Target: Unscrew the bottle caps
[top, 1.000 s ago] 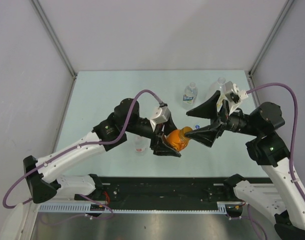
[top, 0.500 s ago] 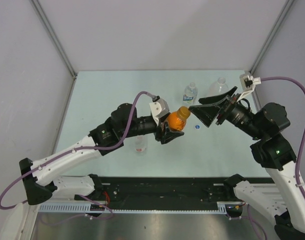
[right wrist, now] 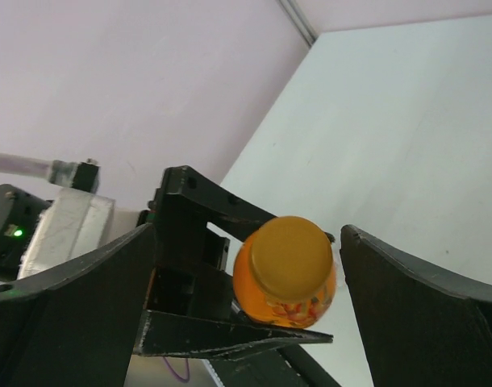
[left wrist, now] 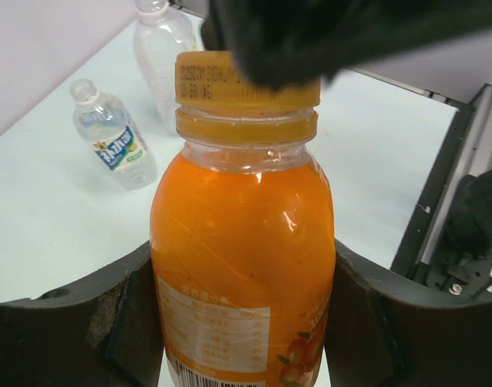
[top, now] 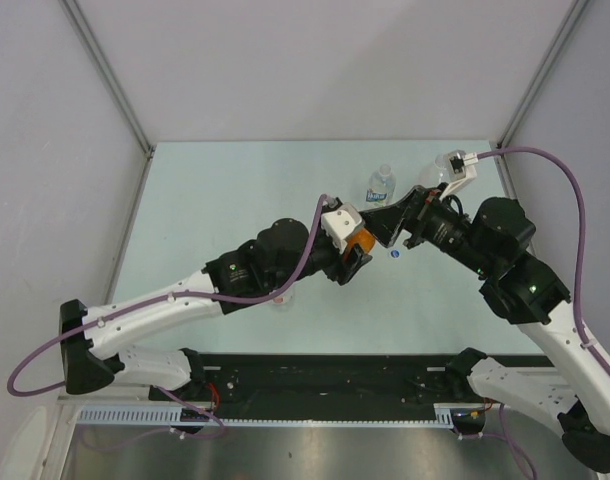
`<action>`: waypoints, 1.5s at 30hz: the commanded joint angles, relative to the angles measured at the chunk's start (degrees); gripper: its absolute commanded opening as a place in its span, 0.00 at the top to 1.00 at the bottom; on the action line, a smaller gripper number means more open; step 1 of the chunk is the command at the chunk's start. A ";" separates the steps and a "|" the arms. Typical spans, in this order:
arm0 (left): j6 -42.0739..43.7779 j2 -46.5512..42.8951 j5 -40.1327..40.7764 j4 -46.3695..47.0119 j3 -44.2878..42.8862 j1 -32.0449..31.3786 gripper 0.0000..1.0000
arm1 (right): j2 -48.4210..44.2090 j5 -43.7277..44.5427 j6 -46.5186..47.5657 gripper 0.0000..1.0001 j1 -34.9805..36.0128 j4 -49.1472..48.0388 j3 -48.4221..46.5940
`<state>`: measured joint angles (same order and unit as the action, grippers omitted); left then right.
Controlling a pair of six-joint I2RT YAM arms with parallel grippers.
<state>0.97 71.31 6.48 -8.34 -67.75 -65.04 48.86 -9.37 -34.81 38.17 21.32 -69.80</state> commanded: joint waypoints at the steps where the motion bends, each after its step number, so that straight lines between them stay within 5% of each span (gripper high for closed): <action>1: 1.57 -1.17 4.94 2.18 -2.74 -0.62 1.00 | -0.08 6.54 0.62 0.00 0.85 1.35 -1.83; 16: 2.28 -2.75 5.65 4.12 -0.90 -1.32 1.00 | 1.59 5.68 -0.52 0.21 1.55 0.57 -0.51; 24: 2.54 -3.02 5.65 4.12 -0.63 -1.50 1.00 | 1.76 5.24 -0.44 0.58 1.55 -0.23 0.01; 27: 2.54 -3.10 5.30 4.03 -0.46 -1.59 1.00 | 1.41 4.62 -0.26 0.78 1.56 -0.67 0.28; 29: 2.46 -3.28 3.99 4.03 -0.28 -1.67 1.00 | 1.15 3.66 0.79 1.00 1.64 -1.63 0.45; 32: 1.40 -5.47 -5.82 6.30 1.73 -1.06 1.00 | 0.80 -5.98 5.62 1.00 1.64 -5.49 0.63; 40: -9.22 -8.21 -46.85 11.14 3.32 5.18 1.00 | -4.73 -25.68 15.55 1.00 2.17 -8.49 0.63; 45: -14.15 -5.31 -60.96 13.09 0.78 6.50 1.00 | -4.74 -37.72 17.40 1.00 1.99 -9.28 0.63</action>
<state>-8.08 64.10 -33.85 -0.01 -64.12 -59.11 43.99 -32.53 -20.23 39.83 16.67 -68.75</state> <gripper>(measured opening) 0.670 0.439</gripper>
